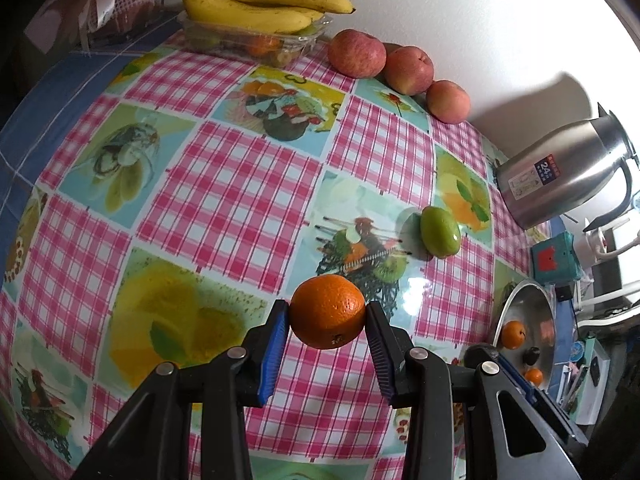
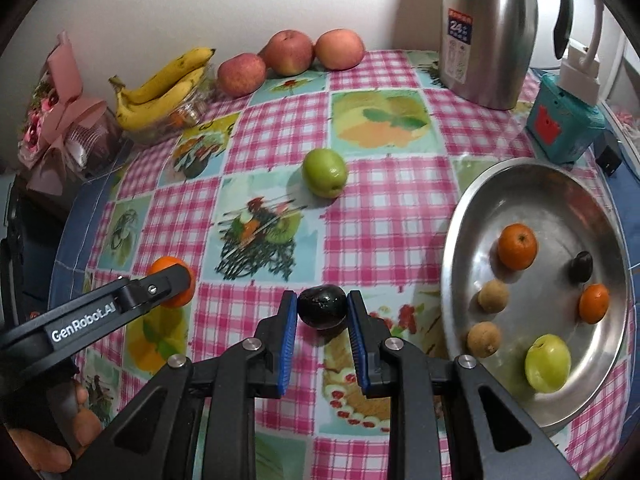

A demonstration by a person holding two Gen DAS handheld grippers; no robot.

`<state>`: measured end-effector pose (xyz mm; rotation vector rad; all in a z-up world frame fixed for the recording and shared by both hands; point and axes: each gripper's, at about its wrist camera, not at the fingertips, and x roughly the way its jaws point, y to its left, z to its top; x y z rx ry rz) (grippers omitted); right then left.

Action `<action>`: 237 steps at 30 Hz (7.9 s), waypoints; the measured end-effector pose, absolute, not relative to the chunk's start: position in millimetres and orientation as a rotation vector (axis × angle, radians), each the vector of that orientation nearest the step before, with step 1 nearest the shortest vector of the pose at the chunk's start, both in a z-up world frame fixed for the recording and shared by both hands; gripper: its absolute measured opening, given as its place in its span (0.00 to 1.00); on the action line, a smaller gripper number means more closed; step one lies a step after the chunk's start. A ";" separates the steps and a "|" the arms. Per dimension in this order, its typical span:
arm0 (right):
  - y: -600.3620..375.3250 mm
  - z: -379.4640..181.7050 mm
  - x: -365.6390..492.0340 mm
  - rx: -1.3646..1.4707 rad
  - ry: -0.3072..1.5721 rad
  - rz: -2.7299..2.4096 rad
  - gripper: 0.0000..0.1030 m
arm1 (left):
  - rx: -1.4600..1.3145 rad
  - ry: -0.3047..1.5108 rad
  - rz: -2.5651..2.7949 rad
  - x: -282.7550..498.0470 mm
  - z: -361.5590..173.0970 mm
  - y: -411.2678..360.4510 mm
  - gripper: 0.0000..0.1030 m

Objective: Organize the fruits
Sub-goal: 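Carry the plum with the right tool over the bowl while the left carries the orange, then open the right gripper to drop the plum in the bowl while the left releases the orange, then withdraw both tools from the bowl toward the last dark plum, then lower the right gripper around the last dark plum and close it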

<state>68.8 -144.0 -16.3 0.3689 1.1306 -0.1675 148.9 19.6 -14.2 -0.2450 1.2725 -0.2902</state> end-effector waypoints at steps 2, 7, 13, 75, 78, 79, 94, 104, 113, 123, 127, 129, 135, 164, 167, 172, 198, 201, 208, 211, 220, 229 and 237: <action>-149.3 -14.1 71.3 0.369 1.124 -0.177 0.25 | -0.229 1.271 -0.291 152.1 -13.2 13.9 0.40; -157.3 -12.7 79.0 0.355 1.123 -0.185 0.25 | -0.209 1.269 -0.294 162.0 -11.1 0.9 0.40; -165.2 -16.7 83.3 0.365 1.128 -0.184 0.25 | -0.184 1.259 -0.300 172.5 -5.7 -19.3 0.40; -315.0 -39.3 1.7 0.628 1.158 -0.473 0.26 | 0.227 1.164 -0.689 92.1 -21.8 -207.7 0.40; -314.7 -39.3 1.4 0.628 1.161 -0.477 0.26 | 0.229 1.164 -0.689 92.0 -21.6 -207.7 0.41; -314.5 -39.2 1.5 0.627 1.162 -0.478 0.26 | 0.228 1.165 -0.689 92.0 -21.6 -207.8 0.41; -317.4 -26.0 -1.7 0.597 1.155 -0.503 0.32 | 0.191 1.159 -0.701 93.6 -9.2 -203.4 0.49; -315.6 -2.8 -5.0 0.561 1.109 -0.509 0.32 | 0.179 1.159 -0.630 103.8 4.6 -188.0 0.49; -306.7 2.4 -3.2 0.529 1.115 -0.497 0.32 | 0.149 1.155 -0.532 112.1 15.0 -157.2 0.49; -295.6 2.7 -2.3 0.502 1.133 -0.472 0.32 | 0.140 1.147 -0.473 107.5 21.9 -133.8 0.49; -291.0 0.2 -4.4 0.502 1.145 -0.464 0.32 | 0.154 1.140 -0.463 103.7 23.3 -128.7 0.49; -288.4 -0.5 -4.9 0.495 1.150 -0.462 0.32 | 0.149 1.140 -0.458 101.8 23.6 -124.4 0.49; -278.8 -2.5 -4.1 0.479 1.163 -0.443 0.32 | 0.147 1.146 -0.441 98.1 21.5 -115.9 0.49; -281.9 -7.7 -1.1 0.451 1.178 -0.505 0.81 | 0.170 1.157 -0.335 109.6 10.5 -100.9 0.99; -283.0 -8.0 -1.4 0.453 1.177 -0.510 0.81 | 0.179 1.151 -0.324 109.8 10.1 -100.3 1.00; -283.9 -5.8 -2.6 0.444 1.163 -0.517 0.82 | 0.184 1.119 -0.294 109.8 11.8 -98.3 1.00; -281.5 -1.3 -0.8 0.424 1.119 -0.510 0.95 | 0.171 1.099 -0.300 111.3 13.9 -94.3 1.00; -278.9 -2.2 1.7 0.426 1.122 -0.501 0.95 | 0.163 1.093 -0.290 113.3 14.2 -89.5 1.00; -266.5 -6.0 13.3 0.425 1.135 -0.476 0.95 | 0.113 1.089 -0.226 124.1 11.8 -63.5 1.00; -255.1 -10.2 21.3 0.414 1.154 -0.450 0.95 | 0.065 1.098 -0.202 129.1 11.4 -49.2 1.00; -210.3 -20.9 45.0 0.395 1.192 -0.351 0.95 | 0.072 1.120 -0.133 138.6 8.7 -16.6 1.00; -169.5 -28.2 62.4 0.356 1.231 -0.284 0.95 | 0.189 1.105 -0.047 148.5 9.3 14.2 1.00; -145.9 -30.6 72.5 0.339 1.236 -0.235 0.95 | 0.145 1.139 -0.050 154.3 6.0 36.5 1.00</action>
